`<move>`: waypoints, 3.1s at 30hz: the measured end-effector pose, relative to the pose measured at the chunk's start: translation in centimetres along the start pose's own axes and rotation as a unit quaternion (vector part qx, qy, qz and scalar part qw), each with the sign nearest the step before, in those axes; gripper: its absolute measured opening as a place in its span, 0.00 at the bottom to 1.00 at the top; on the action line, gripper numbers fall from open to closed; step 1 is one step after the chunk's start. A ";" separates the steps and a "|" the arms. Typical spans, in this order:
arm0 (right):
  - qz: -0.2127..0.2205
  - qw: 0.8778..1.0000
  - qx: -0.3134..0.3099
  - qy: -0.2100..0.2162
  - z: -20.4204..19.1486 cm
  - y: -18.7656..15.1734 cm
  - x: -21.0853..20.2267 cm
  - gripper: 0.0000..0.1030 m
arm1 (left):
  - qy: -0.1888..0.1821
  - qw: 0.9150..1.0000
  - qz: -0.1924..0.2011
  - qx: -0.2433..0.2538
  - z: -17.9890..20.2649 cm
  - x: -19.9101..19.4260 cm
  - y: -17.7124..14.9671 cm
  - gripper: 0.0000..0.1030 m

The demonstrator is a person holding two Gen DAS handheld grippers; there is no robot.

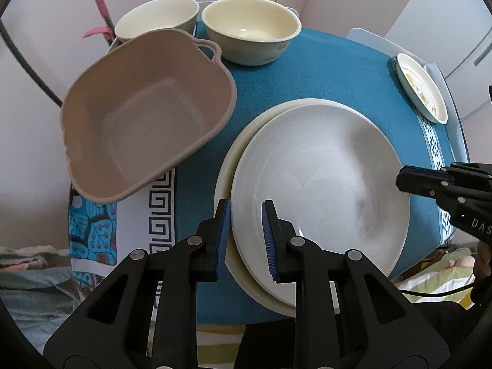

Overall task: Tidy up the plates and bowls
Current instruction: 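Carry the white plate over and lower it onto the yellow duck plate, then open both grippers and withdraw from the white plate, then grasp the rim of the small duck-print plate with both grippers, then lift the duck-print plate and carry it over the plate stack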

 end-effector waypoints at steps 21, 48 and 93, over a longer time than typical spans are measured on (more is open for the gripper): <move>0.089 0.994 0.041 -0.037 2.8 -0.3 -6.9 0.39 | -0.013 0.993 0.111 0.037 3.6 -8.3 4.8 0.96; 0.198 0.920 0.330 -0.075 28.7 -1.8 -10.6 0.66 | -0.139 0.962 0.020 0.234 30.2 9.3 22.7 0.69; 0.256 0.943 0.193 -0.087 20.9 2.3 -17.8 0.16 | -0.079 0.976 0.129 0.158 23.7 -4.3 18.5 0.18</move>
Point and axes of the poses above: each gripper's, at about its wrist camera, not at the fingertips, and x roughly the way its jaws point, z to its right, y to its top, the point moved 6 cm from there along x, roughly the way its jaws point, and after that the axes turned 2 degrees about y, right-handed, at the moved point
